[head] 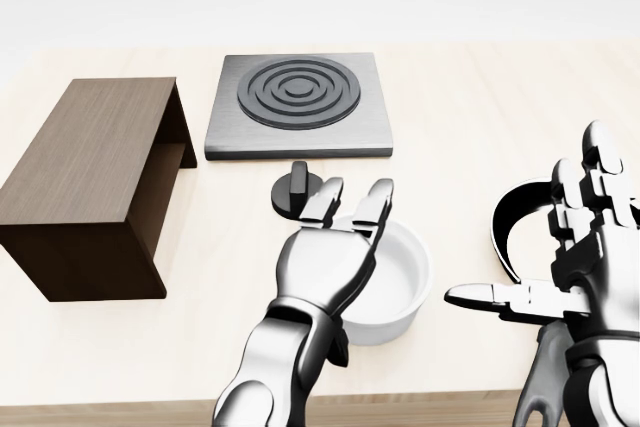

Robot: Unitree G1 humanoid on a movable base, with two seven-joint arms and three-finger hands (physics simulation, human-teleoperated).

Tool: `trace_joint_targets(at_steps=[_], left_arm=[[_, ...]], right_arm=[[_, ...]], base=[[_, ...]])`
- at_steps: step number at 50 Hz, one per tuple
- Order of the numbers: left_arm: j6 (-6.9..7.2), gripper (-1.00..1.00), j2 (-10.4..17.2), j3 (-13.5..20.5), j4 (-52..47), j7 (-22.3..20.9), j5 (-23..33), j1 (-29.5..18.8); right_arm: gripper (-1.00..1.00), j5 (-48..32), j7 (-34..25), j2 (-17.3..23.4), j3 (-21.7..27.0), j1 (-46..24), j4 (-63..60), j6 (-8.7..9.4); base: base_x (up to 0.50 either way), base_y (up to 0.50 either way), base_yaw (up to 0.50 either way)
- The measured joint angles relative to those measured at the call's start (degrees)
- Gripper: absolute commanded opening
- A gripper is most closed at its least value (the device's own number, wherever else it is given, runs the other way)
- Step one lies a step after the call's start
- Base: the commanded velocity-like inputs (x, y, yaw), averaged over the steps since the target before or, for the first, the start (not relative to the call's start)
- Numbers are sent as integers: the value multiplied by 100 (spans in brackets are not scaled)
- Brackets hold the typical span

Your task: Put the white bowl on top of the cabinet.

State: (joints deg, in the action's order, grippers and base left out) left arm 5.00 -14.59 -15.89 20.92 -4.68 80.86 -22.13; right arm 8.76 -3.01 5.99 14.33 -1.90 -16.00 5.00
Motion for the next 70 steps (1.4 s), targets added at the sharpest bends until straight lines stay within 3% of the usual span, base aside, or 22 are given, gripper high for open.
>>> trace_joint_targets(at_steps=[24,70], left_arm=[[0,100,34,84,844,489,-546,-323],[0,100,-32,98,1900,1068,-1022,-614]], right_arm=[[100,-10,-21,-12,-9,17,-15,0],[100,6,-69,-11,-11,22,-40,0]], base=[[0,0,0],[0,0,0]])
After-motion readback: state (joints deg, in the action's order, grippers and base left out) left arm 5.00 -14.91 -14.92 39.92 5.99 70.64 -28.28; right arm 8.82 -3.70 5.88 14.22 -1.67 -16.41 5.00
